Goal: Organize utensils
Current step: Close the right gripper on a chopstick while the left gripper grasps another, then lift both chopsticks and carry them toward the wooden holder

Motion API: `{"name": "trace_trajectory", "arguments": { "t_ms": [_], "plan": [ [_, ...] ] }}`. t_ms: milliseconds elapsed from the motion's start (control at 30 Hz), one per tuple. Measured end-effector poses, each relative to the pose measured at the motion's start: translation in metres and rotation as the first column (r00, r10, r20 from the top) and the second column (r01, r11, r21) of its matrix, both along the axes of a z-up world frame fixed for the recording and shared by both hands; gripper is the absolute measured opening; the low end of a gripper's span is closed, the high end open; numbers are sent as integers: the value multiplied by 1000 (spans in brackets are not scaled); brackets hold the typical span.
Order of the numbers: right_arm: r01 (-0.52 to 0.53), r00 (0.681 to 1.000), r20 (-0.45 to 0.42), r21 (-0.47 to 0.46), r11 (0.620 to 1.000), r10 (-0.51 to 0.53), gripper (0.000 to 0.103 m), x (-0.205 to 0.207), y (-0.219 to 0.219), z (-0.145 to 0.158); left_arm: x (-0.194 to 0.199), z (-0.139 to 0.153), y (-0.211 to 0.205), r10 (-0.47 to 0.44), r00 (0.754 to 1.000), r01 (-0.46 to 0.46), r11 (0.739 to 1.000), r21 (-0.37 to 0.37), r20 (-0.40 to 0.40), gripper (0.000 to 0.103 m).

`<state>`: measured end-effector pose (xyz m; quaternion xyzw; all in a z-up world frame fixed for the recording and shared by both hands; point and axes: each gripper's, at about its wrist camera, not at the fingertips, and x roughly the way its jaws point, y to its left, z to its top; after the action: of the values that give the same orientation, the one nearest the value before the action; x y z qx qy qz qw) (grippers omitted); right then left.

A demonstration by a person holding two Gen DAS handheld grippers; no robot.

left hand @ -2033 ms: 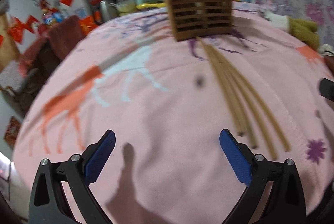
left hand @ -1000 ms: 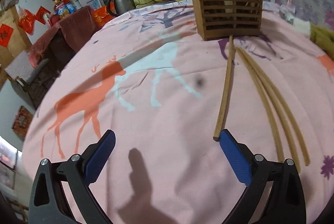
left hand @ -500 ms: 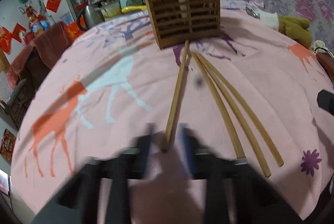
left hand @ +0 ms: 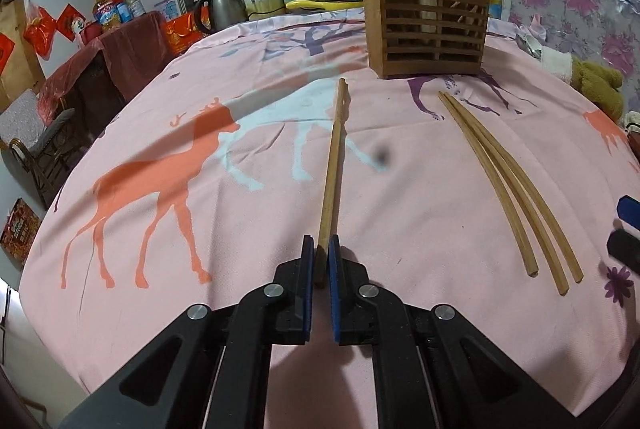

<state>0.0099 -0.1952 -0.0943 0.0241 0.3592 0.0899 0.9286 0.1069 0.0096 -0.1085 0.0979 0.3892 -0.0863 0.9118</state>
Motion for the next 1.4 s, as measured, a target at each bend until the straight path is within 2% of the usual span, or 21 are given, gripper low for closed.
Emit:
{"name": "trace_trajectory", "arguments": {
  "t_ms": [33,200,367,467,567,633,733,900,1133,1400],
  "plan": [
    [-9,1000,-3,-2,1000,9,51,0,2,0,-1,0,-1,2,1000,-2,1000,6,9,8],
    [-58,996,-65,-28,998,56,32,7,12,-9,-1,-1,-2,7,1000,-7,1000,14,15,8],
    [-121,991,-64,-88,989,116,32,4,31,-11,-1,-2,-3,11,1000,-11,1000,21,18,8],
    [-113,991,-82,-132,985,103,29,9,35,-18,-2,-1,-3,10,1000,-11,1000,20,17,8],
    [-32,997,-74,-161,986,20,8,12,25,-18,-2,-1,-3,8,1000,-9,1000,13,15,8],
    [25,996,-86,-125,992,-36,7,17,8,-18,-2,-1,-2,2,1000,-2,1000,-3,8,8],
    [39,994,-98,-85,996,-48,8,18,-1,-18,-3,-1,-3,-19,1000,19,1000,-25,0,8],
    [42,996,-79,-102,994,-50,10,16,2,-20,-6,-2,-11,-22,1000,22,1000,5,20,8],
    [49,996,-75,-64,997,-54,6,17,-2,-18,-7,0,-5,-47,999,47,997,-54,12,6],
    [92,996,-5,-29,995,-92,6,11,-12,3,-17,21,-12,-67,996,70,996,-55,52,6]
  ]
}}
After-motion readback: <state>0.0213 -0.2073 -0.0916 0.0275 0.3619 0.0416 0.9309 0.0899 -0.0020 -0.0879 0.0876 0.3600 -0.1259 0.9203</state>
